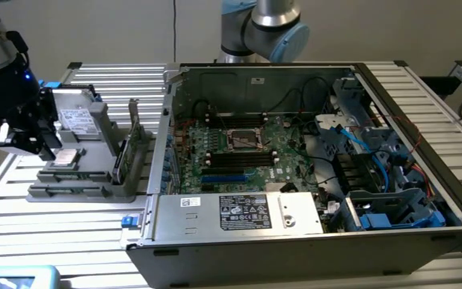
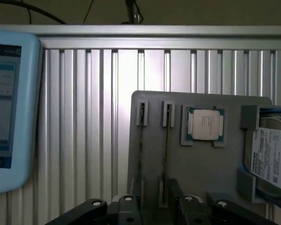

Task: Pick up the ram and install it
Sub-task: 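Pick up the ram and move it above insertion slot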

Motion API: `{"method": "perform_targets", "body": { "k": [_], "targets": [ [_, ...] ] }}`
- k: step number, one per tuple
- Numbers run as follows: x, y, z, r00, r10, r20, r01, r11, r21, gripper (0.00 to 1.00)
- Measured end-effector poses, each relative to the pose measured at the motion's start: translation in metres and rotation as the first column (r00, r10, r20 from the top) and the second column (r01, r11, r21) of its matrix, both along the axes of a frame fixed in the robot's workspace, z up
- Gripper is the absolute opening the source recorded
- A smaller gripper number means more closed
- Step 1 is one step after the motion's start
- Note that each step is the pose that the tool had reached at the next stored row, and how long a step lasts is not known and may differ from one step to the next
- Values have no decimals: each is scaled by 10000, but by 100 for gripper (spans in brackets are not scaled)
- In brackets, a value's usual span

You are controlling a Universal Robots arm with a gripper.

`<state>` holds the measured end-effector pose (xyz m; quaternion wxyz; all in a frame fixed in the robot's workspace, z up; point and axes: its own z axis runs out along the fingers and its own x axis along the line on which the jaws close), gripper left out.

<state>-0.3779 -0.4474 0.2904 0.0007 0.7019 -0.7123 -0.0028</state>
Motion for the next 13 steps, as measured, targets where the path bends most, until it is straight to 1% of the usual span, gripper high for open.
{"method": "perform_targets", "body": {
  "k": [2,4,5,8,11,13],
  "targets": [
    [1,-7,-23,10000,13,-41,-13,10000,0,36],
    [0,-23,-40,9999,22,-114,-22,10000,0,36],
    [1,-27,-56,9999,32,-138,-32,10000,0,36],
    [0,-32,-109,9999,39,-141,-39,10000,-3,36],
    [1,-34,-154,9999,45,-142,-45,10000,-28,36],
    [2,-37,-179,9999,48,-142,-48,10000,-58,36]
  ]
}}
